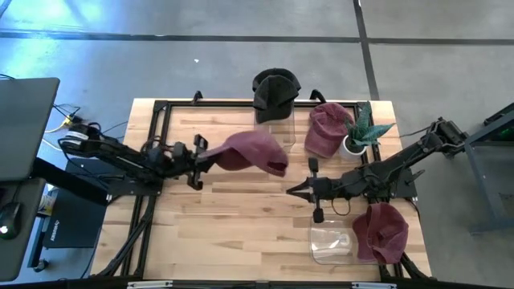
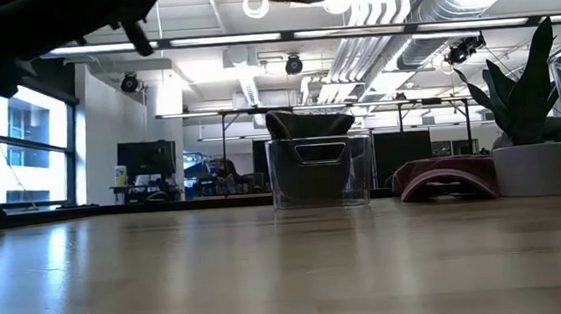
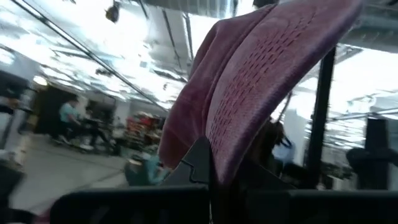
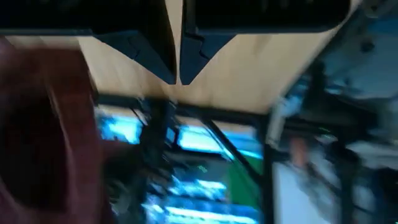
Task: Pick & Place hat
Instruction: Put the left red cap into the bottom transparent bin
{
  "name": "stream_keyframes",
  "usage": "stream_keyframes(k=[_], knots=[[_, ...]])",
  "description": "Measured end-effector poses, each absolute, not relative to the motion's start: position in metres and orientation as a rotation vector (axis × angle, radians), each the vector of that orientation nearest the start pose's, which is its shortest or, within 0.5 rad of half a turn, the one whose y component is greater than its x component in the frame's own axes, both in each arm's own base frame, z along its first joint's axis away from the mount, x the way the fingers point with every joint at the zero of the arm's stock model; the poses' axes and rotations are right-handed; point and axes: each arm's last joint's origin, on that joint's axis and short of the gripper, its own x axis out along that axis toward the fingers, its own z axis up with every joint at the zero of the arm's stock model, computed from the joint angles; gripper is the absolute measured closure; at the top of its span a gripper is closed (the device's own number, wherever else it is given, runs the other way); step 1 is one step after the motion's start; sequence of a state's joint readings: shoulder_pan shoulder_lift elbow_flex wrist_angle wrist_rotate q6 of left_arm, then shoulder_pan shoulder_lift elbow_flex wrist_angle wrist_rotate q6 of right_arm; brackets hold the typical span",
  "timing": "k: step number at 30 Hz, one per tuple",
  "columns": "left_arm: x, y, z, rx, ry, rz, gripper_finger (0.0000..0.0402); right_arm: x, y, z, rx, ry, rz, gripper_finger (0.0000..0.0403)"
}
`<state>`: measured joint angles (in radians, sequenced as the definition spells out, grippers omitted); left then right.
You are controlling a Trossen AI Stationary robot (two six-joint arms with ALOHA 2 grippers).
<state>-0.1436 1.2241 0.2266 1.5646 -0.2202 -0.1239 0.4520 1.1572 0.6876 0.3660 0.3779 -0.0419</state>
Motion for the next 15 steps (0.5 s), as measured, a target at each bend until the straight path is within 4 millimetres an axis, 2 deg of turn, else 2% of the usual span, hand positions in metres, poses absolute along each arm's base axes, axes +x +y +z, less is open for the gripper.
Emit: stream_keyframes(k=[3, 7, 11, 15], knots=[[0.208, -0.025, 0.231, -0.244, -0.546, -0.019, 0.0401, 0.232, 0.104, 0.281, -0.092, 0.063, 0.158, 0.0362], [0.221, -0.028, 0.247, -0.219, -0.595, -0.056, 0.0401, 0.237, 0.103, 0.268, -0.061, 0.16, 0.127, 0.03], [0.231, -0.031, 0.265, -0.155, -0.658, -0.079, 0.0401, 0.26, 0.103, 0.246, -0.059, 0.183, 0.065, 0.0236], [0.236, -0.033, 0.278, -0.111, -0.702, -0.115, 0.0401, 0.289, 0.1, 0.234, -0.036, -0.001, -0.011, 0.0194]])
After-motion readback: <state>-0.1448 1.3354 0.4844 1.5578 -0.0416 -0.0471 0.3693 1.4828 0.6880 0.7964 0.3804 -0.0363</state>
